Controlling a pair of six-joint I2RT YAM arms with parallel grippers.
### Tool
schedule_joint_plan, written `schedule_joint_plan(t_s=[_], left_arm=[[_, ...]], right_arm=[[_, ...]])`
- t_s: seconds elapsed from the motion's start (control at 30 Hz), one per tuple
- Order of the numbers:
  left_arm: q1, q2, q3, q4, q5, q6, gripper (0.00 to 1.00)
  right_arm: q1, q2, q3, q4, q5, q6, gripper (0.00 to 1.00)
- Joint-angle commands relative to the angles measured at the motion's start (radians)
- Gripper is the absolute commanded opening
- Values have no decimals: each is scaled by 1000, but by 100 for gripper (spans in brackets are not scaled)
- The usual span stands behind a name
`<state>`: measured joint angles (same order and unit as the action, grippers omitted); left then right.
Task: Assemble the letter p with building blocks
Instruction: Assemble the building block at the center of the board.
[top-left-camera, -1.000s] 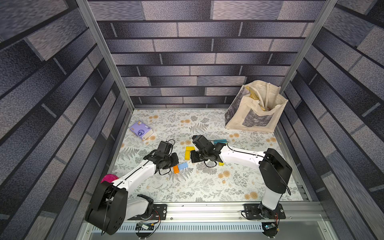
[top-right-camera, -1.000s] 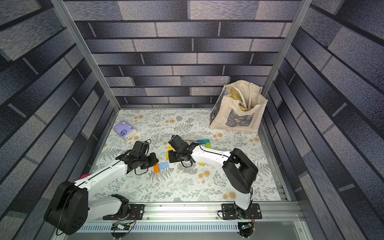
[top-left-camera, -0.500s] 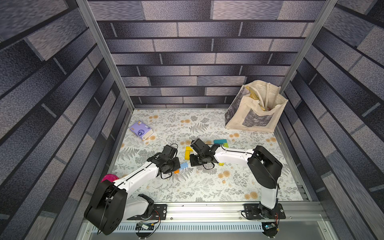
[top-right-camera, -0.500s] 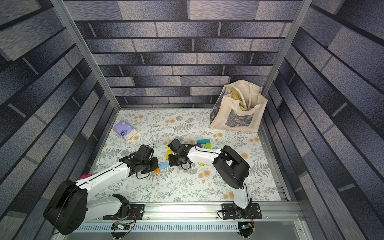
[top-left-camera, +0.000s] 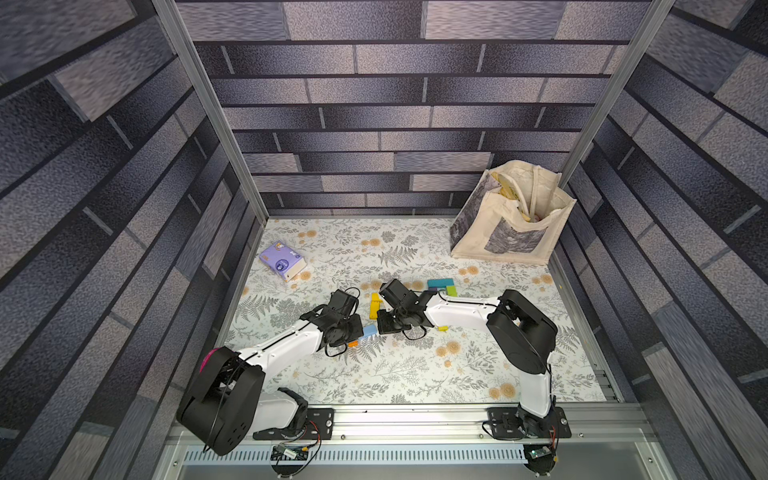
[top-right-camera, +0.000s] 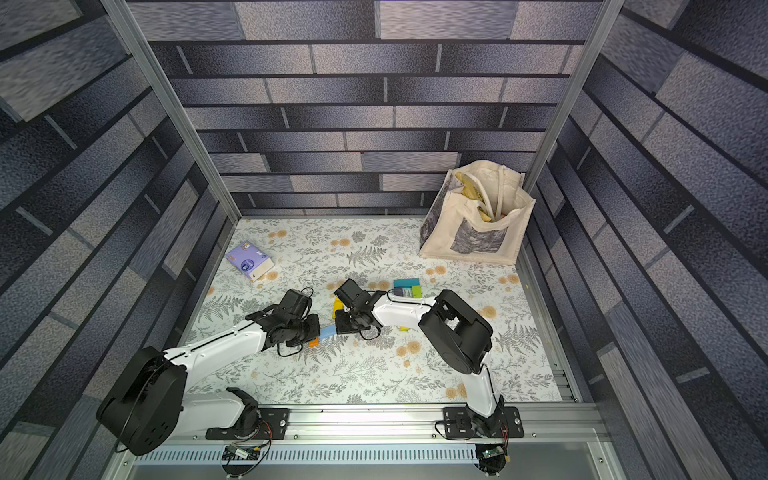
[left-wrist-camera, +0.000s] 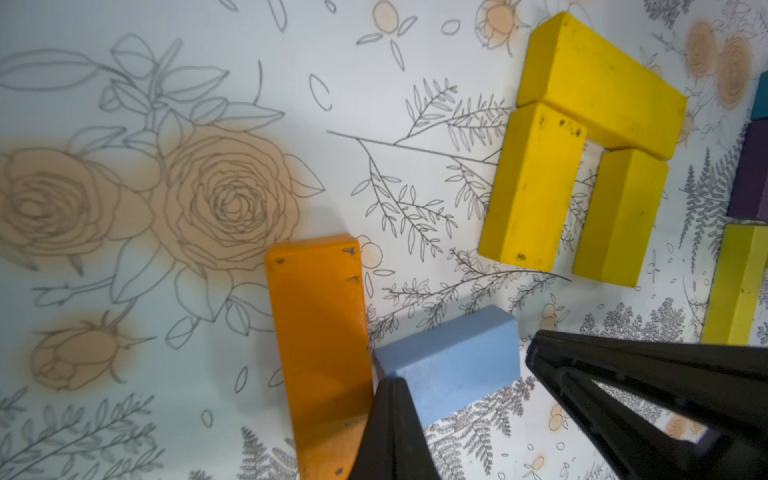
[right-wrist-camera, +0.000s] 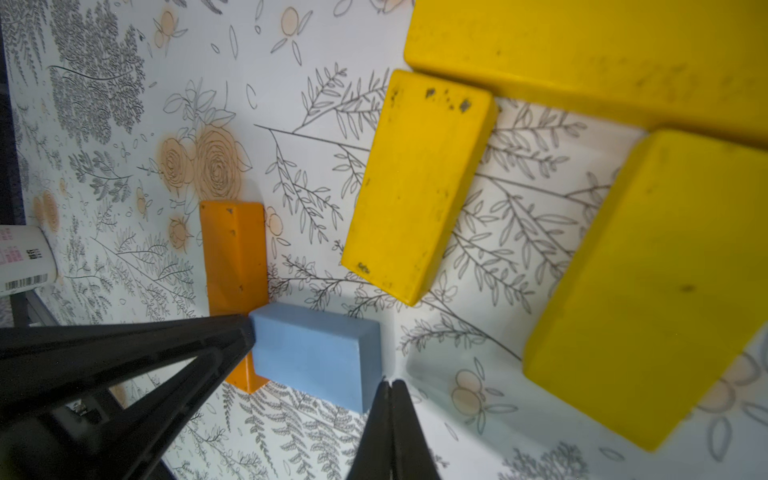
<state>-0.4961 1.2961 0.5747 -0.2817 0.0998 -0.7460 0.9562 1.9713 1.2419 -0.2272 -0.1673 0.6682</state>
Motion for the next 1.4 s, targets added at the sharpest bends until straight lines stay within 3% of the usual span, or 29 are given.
schedule_joint_plan(t_s=[0.0, 0.37, 0.73, 1.37], left_arm=[[-4, 25, -15, -19, -13, -17, 5], [-2, 11, -24, -1, -17, -21, 3], [2, -153, -56, -28, -99, -45, 0], [-6, 40, -1, 26, -10, -13, 0]], right_arm=[[9, 33, 32, 2, -19, 10, 6], [7, 32, 18, 7, -32, 22, 6], [8, 44, 16, 0, -27, 30, 6], [8, 46, 16, -1, -18, 30, 6]])
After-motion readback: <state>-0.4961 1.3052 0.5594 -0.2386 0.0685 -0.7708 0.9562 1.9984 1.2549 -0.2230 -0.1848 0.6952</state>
